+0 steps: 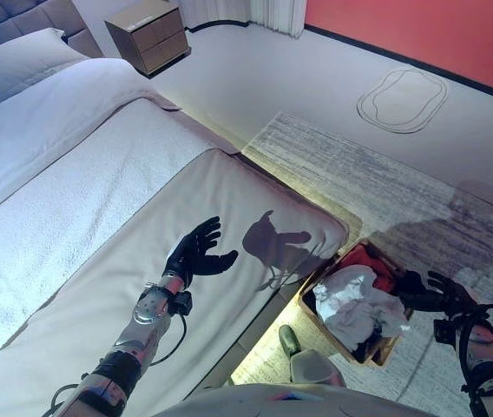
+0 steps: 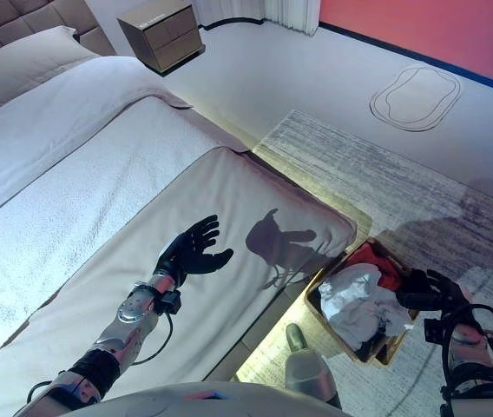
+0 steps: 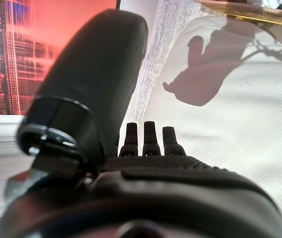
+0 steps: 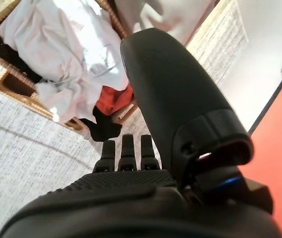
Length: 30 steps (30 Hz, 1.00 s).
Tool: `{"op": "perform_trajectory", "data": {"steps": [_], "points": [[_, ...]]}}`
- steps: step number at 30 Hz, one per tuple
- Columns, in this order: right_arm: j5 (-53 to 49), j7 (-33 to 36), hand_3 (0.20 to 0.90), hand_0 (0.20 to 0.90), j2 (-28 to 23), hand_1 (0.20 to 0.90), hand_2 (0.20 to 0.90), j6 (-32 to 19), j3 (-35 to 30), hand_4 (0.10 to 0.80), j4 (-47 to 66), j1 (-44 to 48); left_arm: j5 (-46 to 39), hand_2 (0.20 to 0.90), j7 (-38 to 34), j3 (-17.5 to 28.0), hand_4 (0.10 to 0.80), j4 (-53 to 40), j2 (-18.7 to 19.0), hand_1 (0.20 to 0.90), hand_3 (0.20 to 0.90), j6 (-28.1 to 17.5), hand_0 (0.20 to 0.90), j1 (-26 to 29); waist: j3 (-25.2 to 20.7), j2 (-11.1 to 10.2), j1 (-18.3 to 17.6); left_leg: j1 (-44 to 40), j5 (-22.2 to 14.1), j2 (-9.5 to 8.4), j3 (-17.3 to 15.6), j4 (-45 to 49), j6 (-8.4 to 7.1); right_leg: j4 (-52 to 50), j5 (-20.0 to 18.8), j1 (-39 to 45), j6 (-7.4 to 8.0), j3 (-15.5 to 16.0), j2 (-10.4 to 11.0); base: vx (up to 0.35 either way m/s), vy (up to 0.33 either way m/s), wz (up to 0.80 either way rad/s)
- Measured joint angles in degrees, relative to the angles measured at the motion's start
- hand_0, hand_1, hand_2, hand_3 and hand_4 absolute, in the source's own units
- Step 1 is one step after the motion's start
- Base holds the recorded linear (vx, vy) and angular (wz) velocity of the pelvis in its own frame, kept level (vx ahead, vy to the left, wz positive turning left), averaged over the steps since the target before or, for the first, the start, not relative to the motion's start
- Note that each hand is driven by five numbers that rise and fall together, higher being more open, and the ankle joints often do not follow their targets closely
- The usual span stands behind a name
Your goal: Pick up the clothes from the bed and place them into the basket
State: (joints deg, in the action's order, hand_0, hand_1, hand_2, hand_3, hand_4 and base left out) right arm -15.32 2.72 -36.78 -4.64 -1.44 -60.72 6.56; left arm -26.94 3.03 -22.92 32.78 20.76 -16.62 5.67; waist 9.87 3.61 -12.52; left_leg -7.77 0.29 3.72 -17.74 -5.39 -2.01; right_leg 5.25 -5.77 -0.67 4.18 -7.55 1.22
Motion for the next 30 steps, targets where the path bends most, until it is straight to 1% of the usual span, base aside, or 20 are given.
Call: {"op": "perform_trajectory", "data": {"steps": [3, 6, 7, 10, 12, 15, 17, 19, 21, 24, 27, 30], "points": [[1.42, 0.67, 0.9, 0.9, 0.0, 0.9, 0.9, 0.27, 0.0, 0.8, 0.37, 0.01, 0.0, 0.9, -0.12, 0.01, 0.8, 0.0, 0.0, 0.9, 0.9, 0.0, 0.9, 0.0, 0.13, -0.03, 0.12, -0.09, 0.0, 0.0, 0.15, 0.0, 0.01, 0.0, 0.0, 0.18, 0.0, 0.09, 0.0, 0.011, 0.003, 0.0], [3.16, 1.87, 0.9, 0.9, 0.0, 0.9, 0.9, 1.04, 0.09, 0.8, 3.82, -0.07, -0.03, 0.9, -0.36, 0.11, 0.8, 0.0, 0.01, 0.9, 0.9, 0.0, 0.9, 0.0, 0.38, -0.09, 0.13, -0.4, 0.0, 0.0, 0.44, -0.01, 0.01, -0.01, 0.0, 0.6, 0.0, 0.21, 0.01, 0.0, 0.0, 0.0], [3.46, 2.49, 0.9, 0.9, 0.0, 0.9, 0.9, 1.45, 0.23, 0.8, 6.31, -0.09, -0.03, 0.9, -0.4, 0.13, 0.8, 0.0, 0.0, 0.9, 0.9, 0.0, 0.9, -0.01, 0.76, -0.08, 0.1, -0.75, -0.01, 0.02, 0.52, -0.02, 0.02, 0.0, 0.01, 1.06, 0.02, 0.28, 0.01, 0.0, 0.0, 0.0], [3.9, 5.74, 0.9, 0.9, -0.03, 0.9, 0.9, 2.71, 2.61, 0.8, 19.17, -0.62, -0.03, 0.9, -0.59, 0.21, 0.8, 0.0, -0.29, 0.9, 0.9, 0.0, 0.9, -0.06, 0.95, -0.13, 0.08, -0.64, 0.02, 0.09, 1.04, -0.02, 0.02, -0.01, 0.16, 1.23, 0.23, 0.63, 0.09, 0.02, 0.019, 0.08], [5.4, 6.08, 0.9, 0.9, -0.09, 0.9, 0.9, 2.89, 4.6, 0.8, 26.55, -0.65, -0.01, 0.9, -0.63, 0.39, 0.8, 0.03, -1.41, 0.9, 0.9, 0.0, 0.9, -0.18, 0.96, -0.14, 0.56, -0.76, 0.37, 0.2, 2.11, -0.01, 0.01, 0.01, 0.01, 1.85, 0.0, 1.65, 0.1, 0.016, 0.017, 0.27], [6.55, 6.88, 0.9, 0.9, 0.64, 0.9, 0.9, 2.31, 6.89, 0.8, 32.54, -0.47, 0.13, 0.9, -0.64, 0.57, 0.8, 0.11, -3.87, 0.9, 0.9, -1.02, 0.9, -0.5, 0.96, -0.13, 3.15, -0.49, 0.87, 0.29, 4.46, -0.02, 0.06, 0.02, 0.3, 2.55, 0.29, 3.56, 0.13, 0.028, 0.014, 0.38], [9.45, 8.72, 0.9, 0.9, 3.01, 0.9, 0.9, 0.79, 8.92, 0.8, 33.97, -0.16, 2.18, 0.9, -1.1, 0.66, 0.8, 0.64, -4.78, 0.9, 0.9, -2.4, 0.9, -1.24, 1.0, -0.21, 4.53, 0.03, 1.43, 0.19, 6.62, -0.01, -0.16, 0.02, 0.3, 2.97, 0.23, 5.27, 0.23, 0.054, 0.045, 0.48], [12.08, 9.71, 0.9, 0.9, 5.13, 0.9, 0.9, -0.27, 11.6, 0.8, 34.27, 0.27, 4.62, 0.9, -2.15, 0.62, 0.8, 1.61, -4.89, 0.9, 0.9, -3.52, 0.9, -1.75, 0.97, -0.28, 6.19, 0.17, 1.57, 0.24, 7.32, -0.01, -0.16, 0.02, 0.5, 3.19, -0.03, 6.15, 0.35, 0.061, 0.05, 0.28], [14.62, 9.97, 0.9, 0.9, 7.87, 0.9, 0.9, -1.38, 14.85, 0.8, 34.64, 0.13, 6.73, 0.9, -4.22, 0.67, 0.8, 1.68, -4.85, 0.9, 0.9, -4.64, 0.9, -3.17, 0.97, -0.3, 6.99, 0.55, 1.89, 0.21, 8.63, 0.0, -0.2, 0.02, 0.57, 3.4, -0.14, 7.24, 0.31, 0.052, 0.039, 0.27], [18.14, 10.04, 0.9, 0.9, 10.54, 0.9, 0.9, -2.7, 18.24, 0.8, 34.65, -1.04, 7.83, 0.9, -6.94, 0.68, 0.8, 1.68, -4.94, 0.9, 0.9, -4.83, 0.9, -4.38, 0.95, -0.42, 8.53, 0.64, 2.1, 0.23, 10.09, 0.0, -0.04, 0.02, 0.78, 4.1, -0.09, 8.78, 0.64, 0.076, 0.027, 0.27], [20.72, 9.99, 0.9, 0.9, 11.27, 0.9, 0.9, -3.9, 20.67, 0.8, 34.65, -1.68, 8.87, 0.9, -9.18, 0.98, 0.8, 1.68, -5.02, 0.9, 0.9, -4.86, 0.9, -5.11, 0.85, -1.11, 9.72, 0.68, 2.3, -0.1, 11.67, 0.0, 0.05, 0.03, 1.09, 4.89, 0.09, 10.36, 1.17, 0.07, 0.014, 0.3], [21.29, 9.9, 0.9, 0.9, 11.48, 0.9, 0.9, -4.23, 21.04, 0.8, 34.72, -1.82, 8.97, 0.9, -9.97, 2.1, 0.8, 1.66, -4.74, 0.9, 0.9, -4.92, 0.9, -6.18, 0.01, -2.63, 11.27, 1.17, 2.58, -0.4, 13.22, 0.01, 0.29, 0.03, 1.32, 5.14, 0.04, 11.89, 1.51, 0.056, 0.019, 0.28]]}}
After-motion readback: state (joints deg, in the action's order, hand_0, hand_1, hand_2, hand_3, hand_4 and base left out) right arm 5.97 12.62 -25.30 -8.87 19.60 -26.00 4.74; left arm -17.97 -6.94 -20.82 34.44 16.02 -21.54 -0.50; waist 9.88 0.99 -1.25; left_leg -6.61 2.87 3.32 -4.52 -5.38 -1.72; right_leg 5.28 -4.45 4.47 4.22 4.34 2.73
